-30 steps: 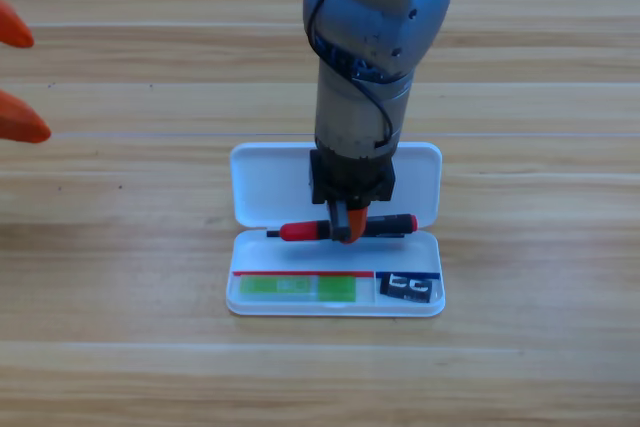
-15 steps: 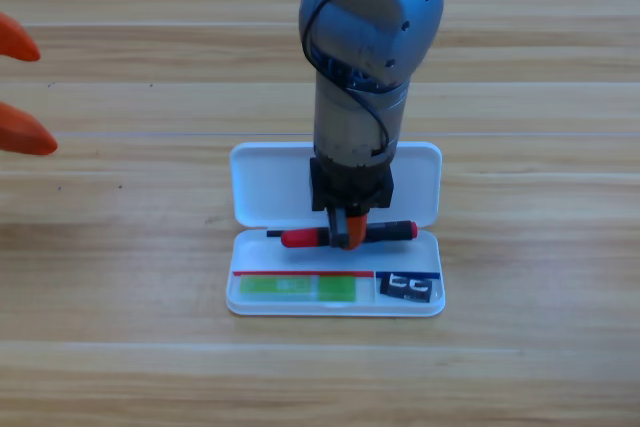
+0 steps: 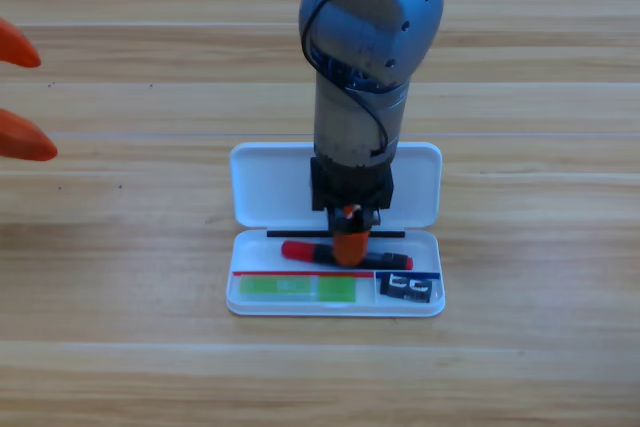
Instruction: Clean up eraser and pencils
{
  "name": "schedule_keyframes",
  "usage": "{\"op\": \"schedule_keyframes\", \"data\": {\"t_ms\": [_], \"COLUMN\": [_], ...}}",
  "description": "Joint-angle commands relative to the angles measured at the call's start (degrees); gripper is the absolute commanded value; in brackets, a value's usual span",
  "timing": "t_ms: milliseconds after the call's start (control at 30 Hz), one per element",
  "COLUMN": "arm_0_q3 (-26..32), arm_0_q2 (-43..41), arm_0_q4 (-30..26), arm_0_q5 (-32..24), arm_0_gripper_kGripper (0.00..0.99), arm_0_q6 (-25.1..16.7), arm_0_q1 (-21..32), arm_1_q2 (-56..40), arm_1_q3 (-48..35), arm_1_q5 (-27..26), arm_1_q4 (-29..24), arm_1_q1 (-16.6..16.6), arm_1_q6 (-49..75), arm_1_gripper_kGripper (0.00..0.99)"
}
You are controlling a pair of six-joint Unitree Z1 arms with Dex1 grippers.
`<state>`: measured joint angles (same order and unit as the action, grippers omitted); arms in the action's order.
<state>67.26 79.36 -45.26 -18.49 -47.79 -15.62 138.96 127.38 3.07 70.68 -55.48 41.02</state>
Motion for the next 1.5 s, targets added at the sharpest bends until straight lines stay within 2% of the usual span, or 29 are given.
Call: {"op": "schedule_keyframes", "data": {"t_ms": [33, 200, 367, 500, 633, 733, 833, 867, 1000, 1133, 1333, 1500], "arm_0_q3": [-1.4, -2.0, -1.1, 1.5, 4.0, 4.8, 5.1, 5.0, 4.5, 5.5, 5.9, 5.8], "arm_0_q2": [-0.3, -0.1, 3.5, 9.9, 17.8, 23.0, 27.3, 28.5, 33.1, 37.5, 41.2, 41.8], "arm_0_q4": [0.9, 2.3, 5.0, 6.5, 8.9, 12.7, 17.7, 19.4, 25.2, 27.5, 28.5, 28.5], "arm_0_q5": [-0.6, -0.8, -2.4, -4.5, -6.6, -7.7, -9.5, -9.9, -10.7, -11.0, -11.5, -11.1], "arm_0_gripper_kGripper": [0.979, 0.980, 0.976, 0.870, 0.621, 0.391, 0.026, 0.000, 0.000, 0.000, 0.000, 0.000], "arm_0_q6": [-0.6, -0.6, -0.6, -0.9, -1.5, -2.4, -3.3, -3.4, -3.1, -0.6, 0.7, 0.7], "arm_0_q1": [1.4, 1.4, 1.4, 1.4, 1.4, 1.4, 1.4, 1.4, 1.4, 1.4, 0.7, -2.3], "arm_1_q2": [-1.2, -10.9, -29.4, -42.3, -51.8, -55.4, -56.3, -56.3, -57.6, -59.1, -61.0, -62.0], "arm_1_q3": [-0.4, -5.0, -19.7, -31.0, -39.8, -41.8, -42.2, -41.9, -41.9, -42.0, -42.0, -42.6], "arm_1_q5": [-1.8, -9.7, -13.8, -16.2, -23.8, -28.9, -31.8, -32.3, -34.4, -34.0, -34.0, -34.1], "arm_1_q4": [4.1, 9.1, 9.7, 8.2, -2.0, -9.2, -15.3, -16.3, -17.9, -17.9, -17.9, -17.9], "arm_1_q1": [0.3, -0.6, -3.0, -2.1, 3.2, 4.2, 4.2, 4.2, 4.3, 4.4, 4.4, 4.4], "arm_1_q6": [0.1, 0.5, 0.6, 0.6, -1.2, -5.0, -8.6, -9.6, -11.7, -12.8, -13.1, -13.1], "arm_1_gripper_kGripper": [0.990, 0.990, 0.990, 0.989, 0.989, 0.989, 0.989, 0.989, 0.989, 0.989, 0.989, 0.989]}}
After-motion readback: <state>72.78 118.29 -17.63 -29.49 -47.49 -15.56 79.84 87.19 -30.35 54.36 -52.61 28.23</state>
